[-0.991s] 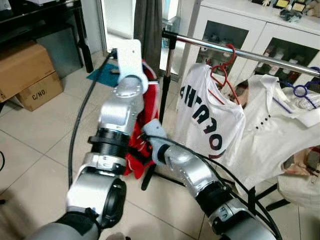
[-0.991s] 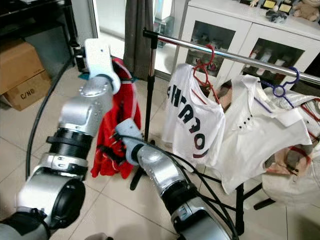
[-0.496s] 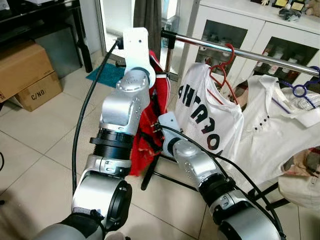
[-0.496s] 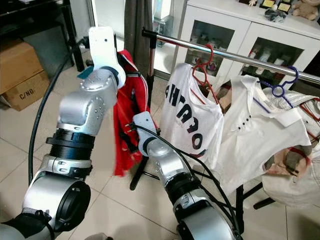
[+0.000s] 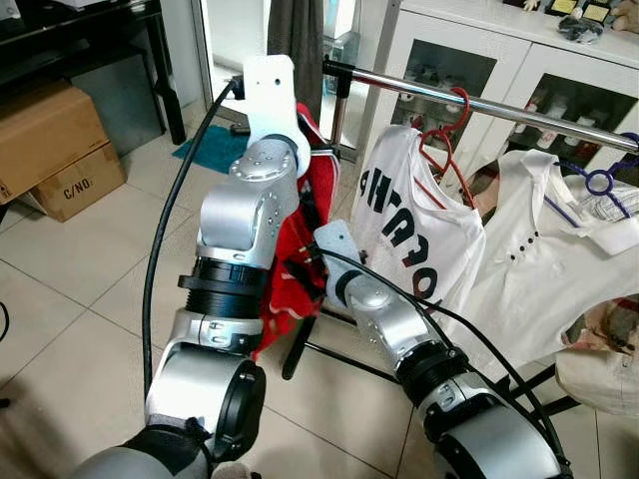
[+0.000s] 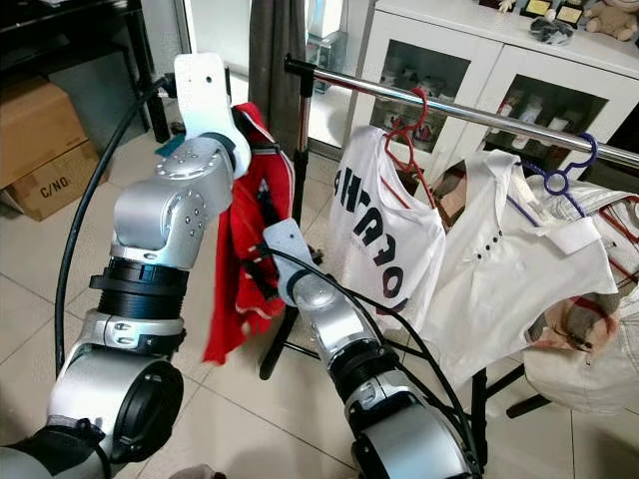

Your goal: Hang hanger

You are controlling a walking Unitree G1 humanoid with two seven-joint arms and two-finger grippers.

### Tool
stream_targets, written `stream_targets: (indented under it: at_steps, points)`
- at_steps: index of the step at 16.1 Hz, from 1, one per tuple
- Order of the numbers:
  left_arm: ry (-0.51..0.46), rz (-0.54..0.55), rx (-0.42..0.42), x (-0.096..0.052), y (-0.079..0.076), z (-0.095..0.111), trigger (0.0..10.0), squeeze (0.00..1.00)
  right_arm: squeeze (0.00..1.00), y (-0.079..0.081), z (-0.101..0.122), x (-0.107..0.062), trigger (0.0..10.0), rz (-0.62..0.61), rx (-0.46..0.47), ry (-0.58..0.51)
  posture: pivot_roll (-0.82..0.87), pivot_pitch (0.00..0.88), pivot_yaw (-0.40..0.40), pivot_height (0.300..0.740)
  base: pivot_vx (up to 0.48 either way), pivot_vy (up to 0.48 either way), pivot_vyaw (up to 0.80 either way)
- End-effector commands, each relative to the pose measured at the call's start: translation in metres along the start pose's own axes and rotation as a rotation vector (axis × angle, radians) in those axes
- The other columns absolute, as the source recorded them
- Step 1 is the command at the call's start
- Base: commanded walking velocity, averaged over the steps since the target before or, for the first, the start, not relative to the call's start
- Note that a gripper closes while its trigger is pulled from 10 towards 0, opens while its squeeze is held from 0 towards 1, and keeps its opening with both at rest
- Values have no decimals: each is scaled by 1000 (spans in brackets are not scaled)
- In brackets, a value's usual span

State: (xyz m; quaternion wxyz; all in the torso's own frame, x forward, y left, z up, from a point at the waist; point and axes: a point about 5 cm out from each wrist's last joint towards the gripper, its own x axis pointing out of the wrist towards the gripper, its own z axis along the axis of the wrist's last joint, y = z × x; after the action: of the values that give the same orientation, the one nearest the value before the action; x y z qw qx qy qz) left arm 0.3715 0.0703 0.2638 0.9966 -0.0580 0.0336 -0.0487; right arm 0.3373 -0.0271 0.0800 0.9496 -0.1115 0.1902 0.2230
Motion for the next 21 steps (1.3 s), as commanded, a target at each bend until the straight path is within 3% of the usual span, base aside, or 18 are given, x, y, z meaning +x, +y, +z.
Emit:
stream_targets:
  at_steps: [1,4,6,7,8,21]
  points:
    - [-66,-40,-19,-5,-12,23,0,0,0,-9,1,1,10000,-54,-32,13,11,0,-46,740,0,0,0]
    - [-59,-92,-41,-10,-19,25,0,0,0,-16,0,2,10000,-94,-40,20,19,0,-48,740,0,0,0]
    - [-75,-224,-37,-17,-27,30,0,0,0,-20,1,2,10000,-104,-28,7,19,0,-48,740,0,0,0]
    - [-77,-278,-27,-21,-29,30,0,0,0,-22,2,2,8314,-104,-5,-13,23,0,-51,740,0,0,0]
    - [-76,-298,-26,-22,-29,31,0,0,0,-23,4,2,0,-100,11,-29,23,0,-51,740,0,0,0]
    - [-83,-365,-42,-26,-25,39,0,0,0,-31,-2,1,0,-97,28,-42,19,0,-53,740,0,0,0]
